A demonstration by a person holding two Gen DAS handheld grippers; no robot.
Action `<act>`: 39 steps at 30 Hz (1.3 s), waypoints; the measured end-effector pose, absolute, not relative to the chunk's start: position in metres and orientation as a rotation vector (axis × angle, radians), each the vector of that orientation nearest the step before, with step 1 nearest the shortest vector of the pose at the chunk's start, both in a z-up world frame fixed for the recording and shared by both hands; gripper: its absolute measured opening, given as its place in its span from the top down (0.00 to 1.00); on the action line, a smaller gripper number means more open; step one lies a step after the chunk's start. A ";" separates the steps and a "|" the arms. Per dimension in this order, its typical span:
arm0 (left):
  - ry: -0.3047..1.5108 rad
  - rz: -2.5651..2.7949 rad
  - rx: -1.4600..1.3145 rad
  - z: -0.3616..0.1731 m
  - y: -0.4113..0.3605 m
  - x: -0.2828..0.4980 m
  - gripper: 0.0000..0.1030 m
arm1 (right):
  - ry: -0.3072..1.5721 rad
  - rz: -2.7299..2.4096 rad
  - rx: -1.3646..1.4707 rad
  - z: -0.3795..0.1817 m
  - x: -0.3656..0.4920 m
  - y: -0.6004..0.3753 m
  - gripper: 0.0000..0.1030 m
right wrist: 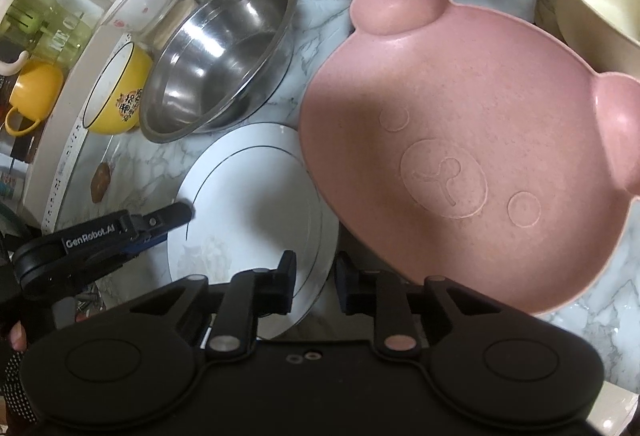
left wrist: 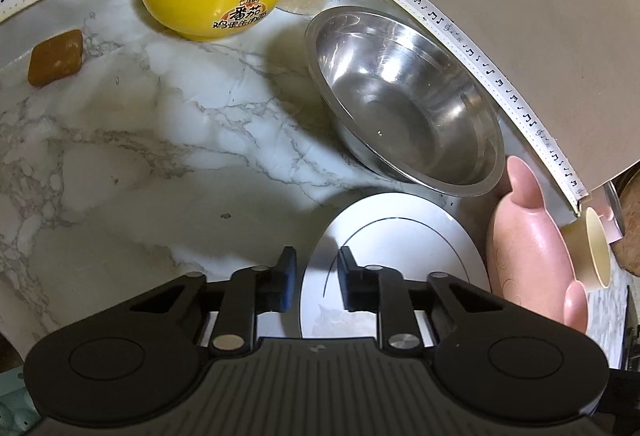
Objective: Organize plates and bowls
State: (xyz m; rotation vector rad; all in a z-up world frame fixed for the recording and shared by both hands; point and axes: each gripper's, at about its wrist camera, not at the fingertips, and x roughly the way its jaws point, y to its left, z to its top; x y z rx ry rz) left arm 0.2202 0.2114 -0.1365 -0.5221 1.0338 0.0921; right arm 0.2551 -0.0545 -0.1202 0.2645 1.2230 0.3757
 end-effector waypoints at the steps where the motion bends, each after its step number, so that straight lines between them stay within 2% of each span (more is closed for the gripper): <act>1: 1.032 0.093 -0.522 -0.136 0.212 0.220 0.83 | 1.219 0.372 0.262 -0.120 0.256 -0.054 0.81; 6: 1.022 0.118 -0.533 -0.135 0.220 0.214 0.84 | 1.215 0.380 0.233 -0.121 0.256 -0.048 0.88; 24: 0.946 0.241 -0.589 -0.123 0.282 0.181 0.85 | 1.183 0.524 0.129 -0.117 0.258 0.022 0.88; 39: 0.899 0.212 -0.583 -0.080 0.255 0.128 0.85 | 1.146 0.582 0.120 -0.079 0.229 -0.002 0.88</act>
